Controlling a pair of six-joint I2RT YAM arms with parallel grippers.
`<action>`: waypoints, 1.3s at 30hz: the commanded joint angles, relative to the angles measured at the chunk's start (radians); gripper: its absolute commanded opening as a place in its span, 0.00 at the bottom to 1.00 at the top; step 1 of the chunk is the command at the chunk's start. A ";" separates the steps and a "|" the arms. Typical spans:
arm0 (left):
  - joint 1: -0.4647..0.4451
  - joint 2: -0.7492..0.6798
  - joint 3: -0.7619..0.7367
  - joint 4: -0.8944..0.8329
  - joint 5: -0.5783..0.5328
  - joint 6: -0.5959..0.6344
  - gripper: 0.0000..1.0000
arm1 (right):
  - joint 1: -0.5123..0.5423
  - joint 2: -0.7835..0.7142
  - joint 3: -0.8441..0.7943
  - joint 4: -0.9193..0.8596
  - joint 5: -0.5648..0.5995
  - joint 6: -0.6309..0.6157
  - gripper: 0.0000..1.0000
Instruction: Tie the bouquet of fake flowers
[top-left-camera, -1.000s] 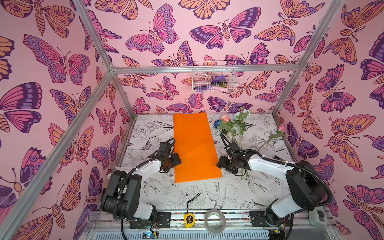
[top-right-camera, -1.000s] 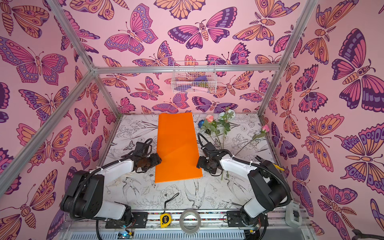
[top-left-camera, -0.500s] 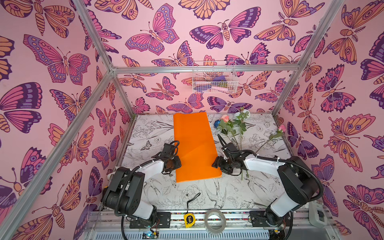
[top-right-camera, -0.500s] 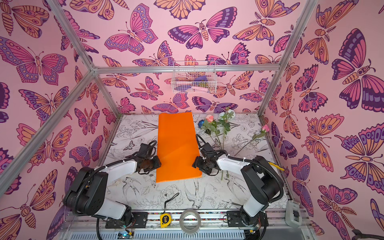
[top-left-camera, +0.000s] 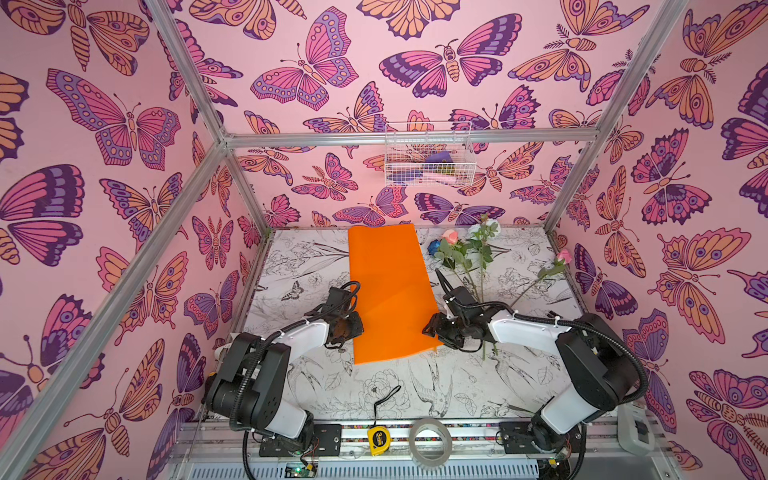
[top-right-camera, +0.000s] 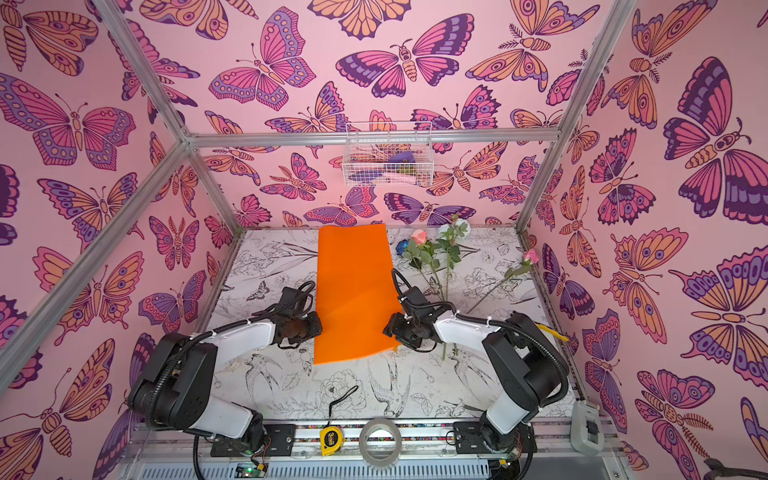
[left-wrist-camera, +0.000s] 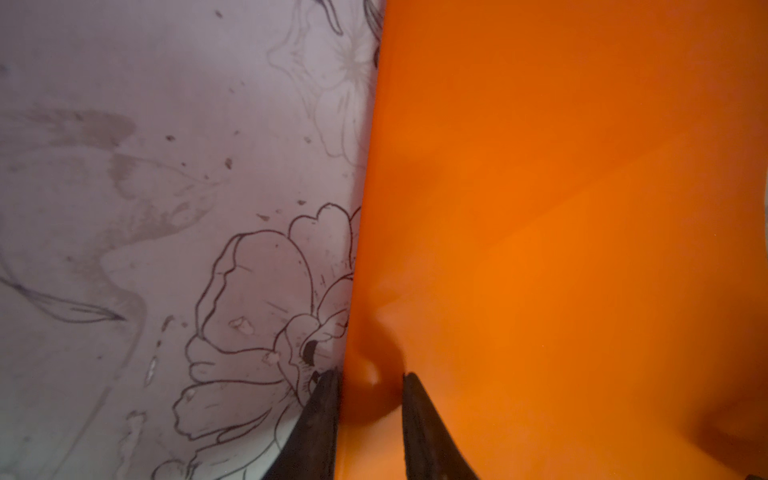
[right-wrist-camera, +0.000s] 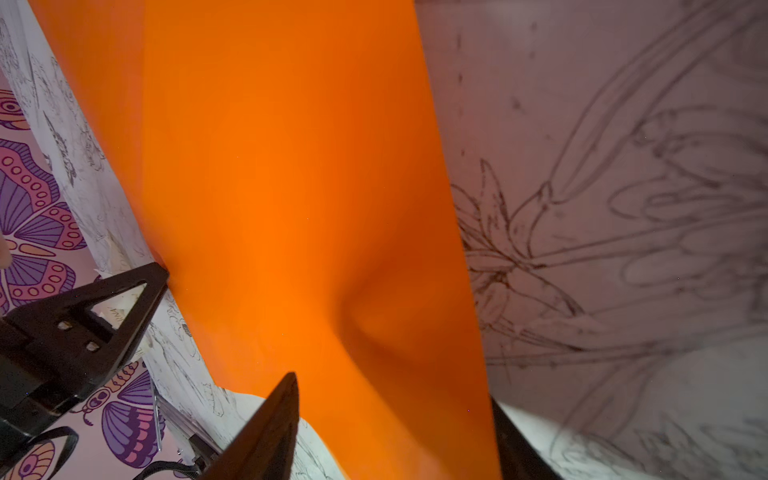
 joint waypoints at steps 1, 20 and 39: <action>-0.005 0.020 -0.048 -0.092 -0.022 -0.001 0.30 | 0.011 -0.034 0.034 -0.056 0.042 -0.016 0.60; -0.014 -0.108 -0.048 -0.072 0.006 0.053 0.40 | 0.040 -0.009 0.106 -0.018 0.037 -0.047 0.05; -0.387 -0.629 -0.299 0.379 0.008 0.500 0.85 | 0.099 0.053 0.372 -0.051 -0.046 -0.148 0.00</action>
